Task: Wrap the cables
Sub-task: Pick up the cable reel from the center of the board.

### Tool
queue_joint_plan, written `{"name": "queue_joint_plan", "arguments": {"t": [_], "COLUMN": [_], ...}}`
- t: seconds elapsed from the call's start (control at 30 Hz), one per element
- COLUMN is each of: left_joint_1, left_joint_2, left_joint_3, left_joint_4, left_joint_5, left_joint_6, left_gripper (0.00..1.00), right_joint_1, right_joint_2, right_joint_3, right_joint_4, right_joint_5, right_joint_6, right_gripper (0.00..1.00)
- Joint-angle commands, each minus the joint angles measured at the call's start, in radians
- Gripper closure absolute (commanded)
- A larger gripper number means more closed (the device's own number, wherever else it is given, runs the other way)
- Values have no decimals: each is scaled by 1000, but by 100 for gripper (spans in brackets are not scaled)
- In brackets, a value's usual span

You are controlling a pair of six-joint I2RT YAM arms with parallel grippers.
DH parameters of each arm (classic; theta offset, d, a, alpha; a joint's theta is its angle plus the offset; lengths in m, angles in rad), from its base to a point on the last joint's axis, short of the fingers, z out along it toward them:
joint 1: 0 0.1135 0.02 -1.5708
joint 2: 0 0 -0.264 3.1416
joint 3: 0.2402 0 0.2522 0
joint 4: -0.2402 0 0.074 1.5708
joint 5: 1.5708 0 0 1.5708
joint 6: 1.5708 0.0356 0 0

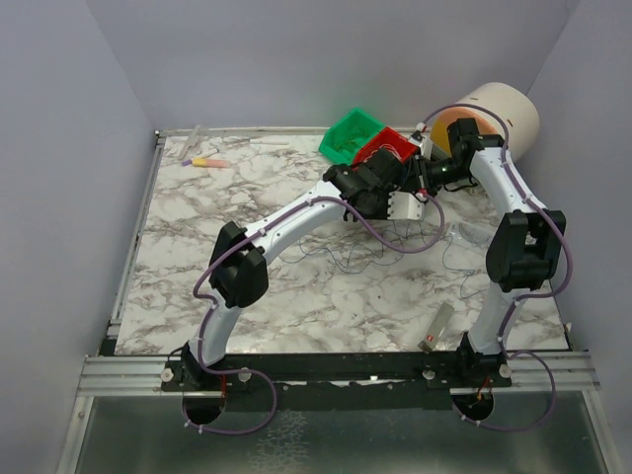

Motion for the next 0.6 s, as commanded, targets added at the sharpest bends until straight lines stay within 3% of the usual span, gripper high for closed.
{"name": "queue_joint_plan", "arguments": {"t": [0.0, 0.57], "left_joint_1": [-21, -72], "left_joint_2": [-53, -97], "left_joint_3": [48, -26], "left_joint_4": [40, 150], "left_joint_5": [-73, -175], "left_joint_6": [4, 11], "left_gripper": [100, 100], "right_joint_1": [5, 5], "right_joint_2": [15, 17], "right_joint_3": [27, 39], "right_joint_4": [-37, 0], "right_joint_5": [24, 74], "right_joint_6": [-12, 53], "right_gripper": [100, 100]}}
